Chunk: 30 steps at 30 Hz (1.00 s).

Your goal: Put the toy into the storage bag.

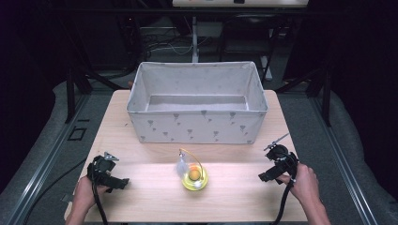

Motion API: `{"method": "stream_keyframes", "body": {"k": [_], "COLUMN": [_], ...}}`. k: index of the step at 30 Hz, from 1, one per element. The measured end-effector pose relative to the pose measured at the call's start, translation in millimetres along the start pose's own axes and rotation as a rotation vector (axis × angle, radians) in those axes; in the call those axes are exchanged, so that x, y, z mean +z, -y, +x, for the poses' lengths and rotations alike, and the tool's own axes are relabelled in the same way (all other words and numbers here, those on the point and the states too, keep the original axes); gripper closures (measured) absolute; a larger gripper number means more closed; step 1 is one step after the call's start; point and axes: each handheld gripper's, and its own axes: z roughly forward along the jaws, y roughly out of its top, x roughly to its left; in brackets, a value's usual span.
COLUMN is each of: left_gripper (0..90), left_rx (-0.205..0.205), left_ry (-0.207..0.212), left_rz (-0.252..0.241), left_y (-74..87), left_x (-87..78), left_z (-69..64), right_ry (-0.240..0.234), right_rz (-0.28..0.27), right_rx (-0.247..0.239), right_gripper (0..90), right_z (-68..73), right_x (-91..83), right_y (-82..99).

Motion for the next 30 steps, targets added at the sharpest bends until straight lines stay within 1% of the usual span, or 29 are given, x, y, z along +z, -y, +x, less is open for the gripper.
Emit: {"method": "stream_keyframes", "body": {"k": [1,2,3,4,5,8,9,10,11,13,14,16,17,19,21,22,23,24,25,26,27,28,29,30], "left_gripper": [0.2,0.2,0.2,0.2,0.3,0.3,0.3,0.3,0.3,0.3,0.3,0.3,0.3,0.2,0.3,0.3,0.2,0.3,0.2,0.2,0.2,0.2,0.2,0.3], "left_rx": [0.0,0.0,-0.001,-0.001,-0.002,0.0,0.002,0.002,0.004,0.009,0.008,0.01,0.002,0.002,0.0,0.0,0.002,0.007,0.003,0.003,0.002,0.001,0.0,0.0], "left_ry": [0.0,0.002,0.002,0.002,0.005,0.006,0.006,0.008,0.01,0.01,0.012,0.015,0.016,0.013,0.012,0.012,0.017,0.018,0.022,0.022,0.023,0.023,0.023,0.023], "left_rz": [0.0,-0.001,-0.001,-0.001,0.001,0.0,0.0,-0.001,0.002,0.003,0.002,0.0,0.002,-0.003,-0.005,-0.005,-0.003,0.002,0.002,0.002,0.002,0.003,0.002,0.002], "left_y": [0.0,0.0,0.1,0.1,0.6,1.0,1.1,1.3,1.2,1.0,0.9,0.8,1.1,1.7,2.1,2.1,2.4,2.5,2.6,2.6,2.7,2.7,2.8,2.8], "left_x": [0.0,0.0,-0.1,-0.1,-0.3,-0.4,-0.7,-0.8,-0.4,-0.3,-0.2,0.2,0.2,0.4,0.4,0.4,0.9,1.2,1.5,1.5,1.6,1.5,1.5,1.5], "left_z": [0.0,0.0,0.1,0.1,0.4,0.5,0.4,0.2,-0.2,0.0,-0.1,0.1,-0.4,-0.7,-0.9,-0.9,-1.1,-0.9,-1.1,-1.1,-1.0,-0.9,-0.9,-0.9], "right_ry": [0.0,0.012,0.0,0.0,0.019,0.024,0.025,0.025,0.017,0.012,0.006,-0.006,-0.005,-0.011,-0.021,-0.021,-0.03,-0.036,-0.041,-0.041,-0.048,-0.065,-0.069,-0.069], "right_rz": [0.0,0.007,-0.01,-0.01,0.005,0.002,0.008,0.008,-0.001,-0.007,-0.007,-0.023,-0.007,-0.002,-0.002,-0.002,0.004,-0.006,-0.011,-0.011,-0.011,-0.011,-0.004,-0.004], "right_rx": [0.0,-0.011,0.005,0.005,-0.024,-0.038,-0.064,-0.064,-0.071,-0.081,-0.098,-0.104,-0.114,-0.132,-0.151,-0.151,-0.184,-0.186,-0.193,-0.193,-0.206,-0.226,-0.243,-0.243], "right_gripper": [6.2,6.3,6.3,6.3,7.4,7.8,8.2,8.2,8.5,8.6,8.5,7.0,5.2,3.9,3.1,3.1,2.7,2.4,2.3,2.3,2.3,2.1,2.1,2.1], "right_z": [0.0,1.1,3.3,3.3,5.4,9.7,13.6,13.6,17.3,19.1,22.8,27.3,29.6,34.7,41.4,41.4,47.6,51.4,54.9,54.9,58.2,65.9,69.7,69.7], "right_x": [0.0,-0.9,-0.3,-0.3,-2.6,-4.0,-6.3,-6.3,-8.2,-9.4,-12.1,-13.5,-15.3,-17.1,-19.2,-19.2,-22.7,-23.6,-24.9,-24.9,-26.2,-27.5,-27.9,-27.9], "right_y": [0.0,-0.6,-0.5,-0.5,-2.3,-4.2,-6.5,-6.5,-7.9,-8.5,-10.1,-11.4,-13.0,-15.9,-19.1,-19.1,-24.0,-26.1,-28.8,-28.8,-31.3,-35.9,-38.1,-38.1]}}
